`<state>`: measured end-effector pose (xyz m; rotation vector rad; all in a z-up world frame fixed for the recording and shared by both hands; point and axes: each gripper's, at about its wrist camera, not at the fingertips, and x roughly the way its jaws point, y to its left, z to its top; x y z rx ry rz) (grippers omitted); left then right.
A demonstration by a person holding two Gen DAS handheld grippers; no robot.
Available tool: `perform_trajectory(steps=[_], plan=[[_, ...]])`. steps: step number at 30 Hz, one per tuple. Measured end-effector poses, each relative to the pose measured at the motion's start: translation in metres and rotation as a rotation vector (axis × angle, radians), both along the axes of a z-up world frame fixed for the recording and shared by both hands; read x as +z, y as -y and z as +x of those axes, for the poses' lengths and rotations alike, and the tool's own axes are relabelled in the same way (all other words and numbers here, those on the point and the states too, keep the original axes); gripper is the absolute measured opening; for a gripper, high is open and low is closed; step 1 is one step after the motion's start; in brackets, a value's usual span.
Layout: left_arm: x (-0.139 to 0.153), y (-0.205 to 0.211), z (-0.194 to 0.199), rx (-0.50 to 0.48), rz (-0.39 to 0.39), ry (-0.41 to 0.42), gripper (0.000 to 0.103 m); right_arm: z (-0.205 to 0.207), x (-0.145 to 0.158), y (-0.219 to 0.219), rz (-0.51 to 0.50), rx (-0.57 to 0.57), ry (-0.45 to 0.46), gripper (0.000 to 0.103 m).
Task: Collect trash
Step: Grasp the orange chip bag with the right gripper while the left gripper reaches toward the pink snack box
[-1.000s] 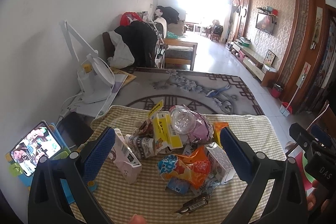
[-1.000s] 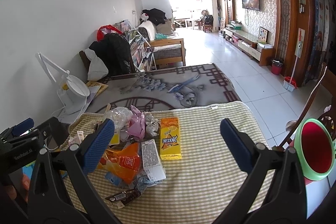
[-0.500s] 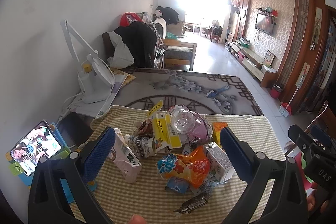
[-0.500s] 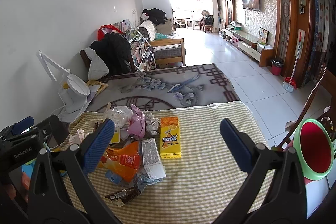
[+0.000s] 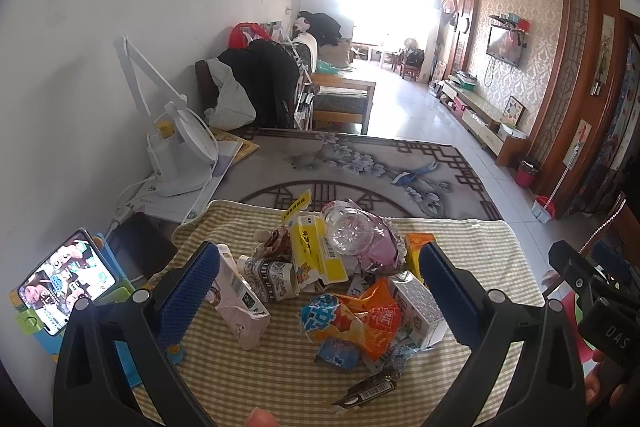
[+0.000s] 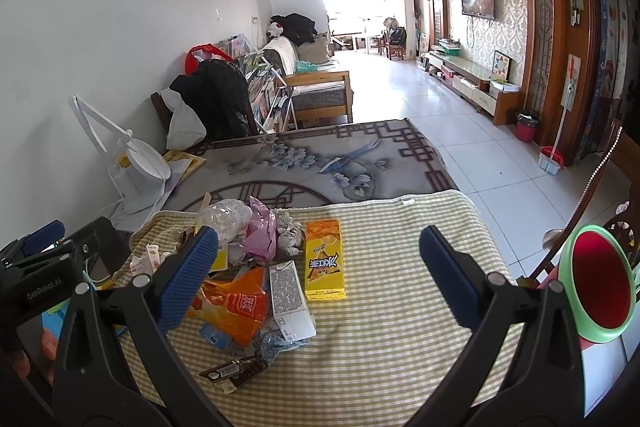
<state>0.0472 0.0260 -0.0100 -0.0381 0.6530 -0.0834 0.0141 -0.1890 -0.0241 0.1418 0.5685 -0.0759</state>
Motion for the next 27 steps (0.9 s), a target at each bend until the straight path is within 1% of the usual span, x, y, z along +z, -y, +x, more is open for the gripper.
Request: perform_trajectory(steps=[7,12,13,15,18,19,20,21,23,24,27], plan=[[-0.005,-0.002,0.005,0.004,0.0,-0.011,0.095,0.006,-0.001,-0.002,-0.001,0.002,-0.016,0.099],[-0.005,-0.015,0.009,-0.001,-0.076,0.007,0.095,0.014,-0.005,-0.004,-0.008,0.006,-0.035,0.099],[-0.006,-0.018,0.011,0.0,-0.085,0.012,0.095,0.016,-0.007,-0.005,-0.011,0.006,-0.039,0.099],[-0.009,-0.026,0.015,0.01,-0.075,0.016,0.095,0.02,-0.013,-0.006,-0.017,0.016,-0.051,0.1],[-0.018,-0.036,0.017,0.064,-0.018,0.043,0.095,0.037,-0.033,-0.015,-0.003,0.1,-0.129,0.1],[-0.022,-0.039,0.018,0.076,0.007,0.038,0.095,0.043,-0.039,-0.019,0.004,0.125,-0.156,0.1],[-0.027,-0.048,0.023,0.077,0.026,0.016,0.095,0.049,-0.046,-0.025,0.014,0.159,-0.182,0.099],[-0.032,-0.052,0.028,0.075,0.06,-0.029,0.095,0.057,-0.055,-0.035,0.024,0.215,-0.211,0.099],[-0.04,-0.058,0.033,0.086,0.106,-0.073,0.095,0.071,-0.071,-0.056,0.013,0.31,-0.264,0.099],[-0.042,-0.066,0.035,0.086,0.105,-0.086,0.095,0.075,-0.078,-0.065,-0.004,0.334,-0.278,0.099],[-0.045,-0.083,0.039,0.089,0.079,-0.105,0.095,0.091,-0.102,-0.107,-0.117,0.445,-0.32,0.095]])
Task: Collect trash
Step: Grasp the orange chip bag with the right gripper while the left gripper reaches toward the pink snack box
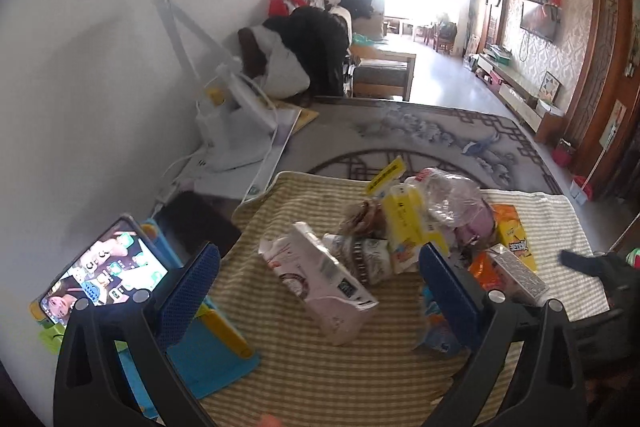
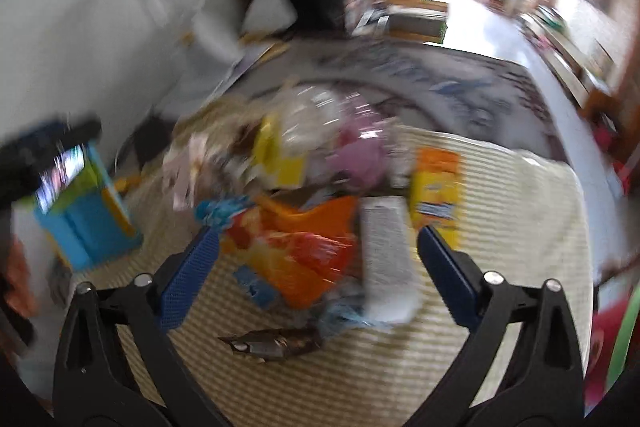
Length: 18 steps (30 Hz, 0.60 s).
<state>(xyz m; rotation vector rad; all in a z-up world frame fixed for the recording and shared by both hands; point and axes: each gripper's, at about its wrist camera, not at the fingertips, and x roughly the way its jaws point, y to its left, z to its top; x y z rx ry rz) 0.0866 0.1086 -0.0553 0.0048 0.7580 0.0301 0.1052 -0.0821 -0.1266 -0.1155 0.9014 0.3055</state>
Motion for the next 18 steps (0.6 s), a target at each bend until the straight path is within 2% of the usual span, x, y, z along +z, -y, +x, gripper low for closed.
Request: perform_trajectory(steps=[3,4,5,8,9,13,18], plan=[[-0.004,-0.011,0.006,-0.003,-0.01,-0.014,0.095,0.012,-0.028,-0.037,-0.125,0.107,-0.016,0.087],[-0.006,-0.013,0.008,-0.002,-0.007,-0.018,0.095,0.015,-0.036,-0.046,-0.153,0.124,-0.022,0.08],[-0.008,-0.014,0.01,-0.011,-0.014,-0.024,0.095,0.017,-0.044,-0.052,-0.169,0.139,-0.036,0.072],[-0.018,-0.021,0.016,-0.023,-0.046,-0.059,0.095,0.02,-0.052,-0.058,-0.187,0.147,-0.04,0.06],[-0.024,-0.021,0.02,-0.021,-0.049,-0.074,0.095,0.02,-0.048,-0.058,-0.171,0.145,-0.039,0.056],[-0.05,-0.016,0.042,-0.022,-0.06,-0.139,0.095,0.012,-0.023,-0.039,-0.086,0.085,-0.004,0.05],[-0.094,-0.016,0.071,0.044,-0.032,-0.232,0.095,-0.007,0.011,-0.011,0.03,-0.001,0.049,0.05]])
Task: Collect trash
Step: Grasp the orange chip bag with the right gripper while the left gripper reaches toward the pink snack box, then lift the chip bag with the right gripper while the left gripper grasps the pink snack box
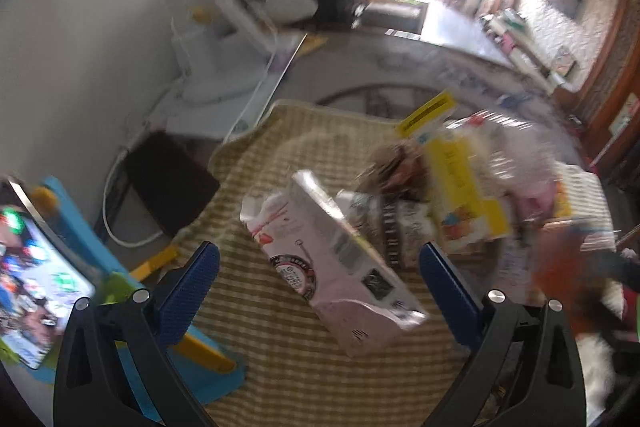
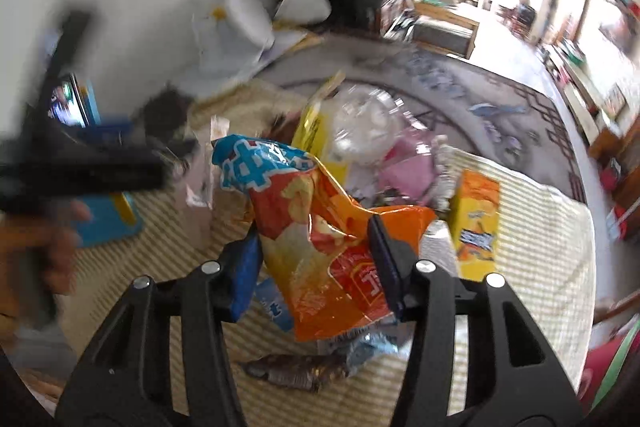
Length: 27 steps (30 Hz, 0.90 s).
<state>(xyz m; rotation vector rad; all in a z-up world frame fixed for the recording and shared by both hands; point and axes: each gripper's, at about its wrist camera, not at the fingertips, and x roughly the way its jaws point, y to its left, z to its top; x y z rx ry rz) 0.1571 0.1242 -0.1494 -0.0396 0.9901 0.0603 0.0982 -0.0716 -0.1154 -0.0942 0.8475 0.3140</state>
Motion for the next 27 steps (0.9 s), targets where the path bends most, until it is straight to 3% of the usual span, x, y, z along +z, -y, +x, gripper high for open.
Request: perform_trajectory(steps=[1,3,6,10,12,13,14,15,16,23,27], plan=[[-0.009,-0.001,0.004,0.015,0.007,-0.018,0.095,-0.005,0.006,0.005,0.016,-0.022,0.012,0.05],[-0.018,0.008,0.009,0.018,0.103,0.004,0.095,-0.012,0.014,0.011,0.031,-0.052,0.028,0.05],[-0.028,0.016,0.014,-0.038,0.071,-0.021,0.085,-0.025,0.02,0.021,0.026,-0.105,0.044,0.05],[-0.041,0.017,0.024,-0.024,0.073,-0.036,0.087,-0.043,0.027,0.044,0.017,-0.184,0.056,0.05],[-0.045,0.017,0.027,-0.037,0.054,-0.044,0.066,-0.051,0.03,0.057,0.016,-0.221,0.064,0.05],[-0.048,0.018,0.029,-0.035,0.062,-0.053,0.047,-0.055,0.032,0.064,0.018,-0.236,0.068,0.05],[-0.046,0.019,0.029,-0.031,0.089,-0.042,0.037,-0.059,0.033,0.072,0.022,-0.25,0.073,0.05],[-0.044,0.019,0.027,-0.031,0.082,-0.041,0.03,-0.063,0.036,0.081,0.029,-0.268,0.081,0.05],[-0.042,0.017,0.026,-0.025,0.065,-0.046,0.017,-0.065,0.037,0.087,0.033,-0.276,0.086,0.05],[-0.023,0.025,-0.006,0.037,0.013,0.007,0.016,-0.074,0.046,0.135,0.07,-0.252,0.127,0.05],[-0.02,0.031,-0.022,0.115,0.023,0.013,0.022,-0.071,0.04,0.16,0.1,-0.186,0.084,0.05]])
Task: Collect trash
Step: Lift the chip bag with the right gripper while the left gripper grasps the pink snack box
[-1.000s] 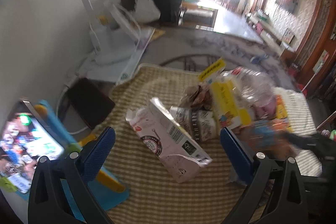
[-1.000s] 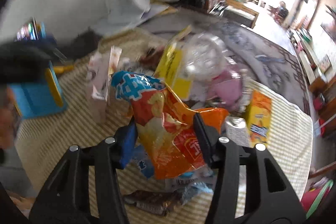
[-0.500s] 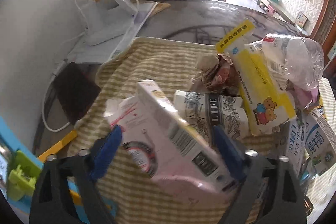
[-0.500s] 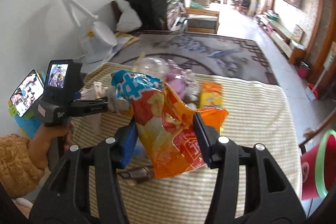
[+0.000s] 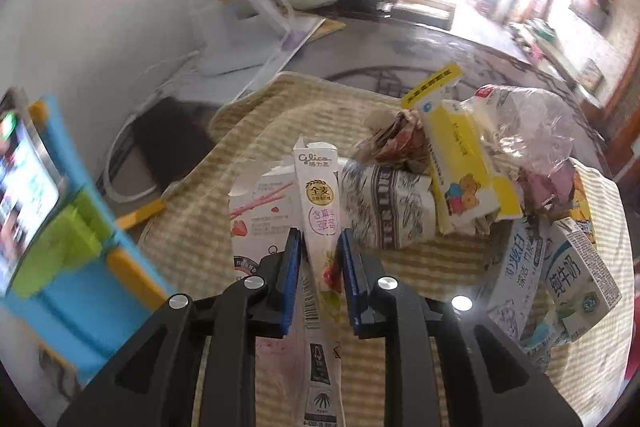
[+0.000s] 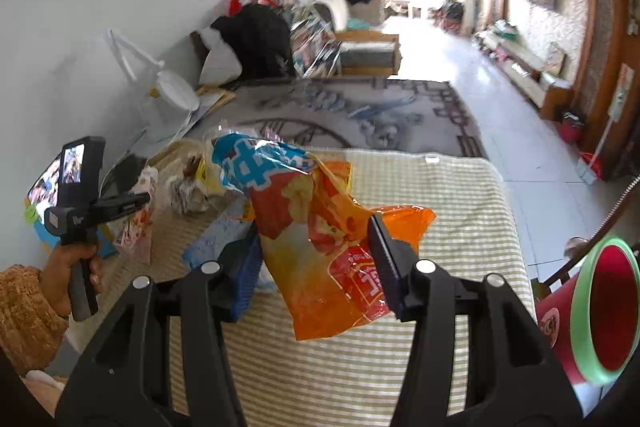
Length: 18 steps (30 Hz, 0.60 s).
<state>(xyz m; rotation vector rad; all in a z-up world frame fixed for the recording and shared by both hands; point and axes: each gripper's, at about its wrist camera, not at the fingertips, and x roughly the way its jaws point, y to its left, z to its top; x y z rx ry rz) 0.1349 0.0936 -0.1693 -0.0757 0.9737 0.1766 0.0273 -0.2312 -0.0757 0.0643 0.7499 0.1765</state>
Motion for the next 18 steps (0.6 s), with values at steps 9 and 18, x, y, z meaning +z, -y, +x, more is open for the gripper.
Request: perform_trajectory(steps=[9,18], plan=[[0.005,-0.01,0.015,0.117,0.001,0.014,0.08,0.007,-0.014,0.016,0.04,-0.024,-0.029,0.051],[-0.017,-0.027,0.026,0.021,0.004,-0.09,0.091,0.03,-0.023,-0.018,0.077,0.004,-0.051,0.052]])
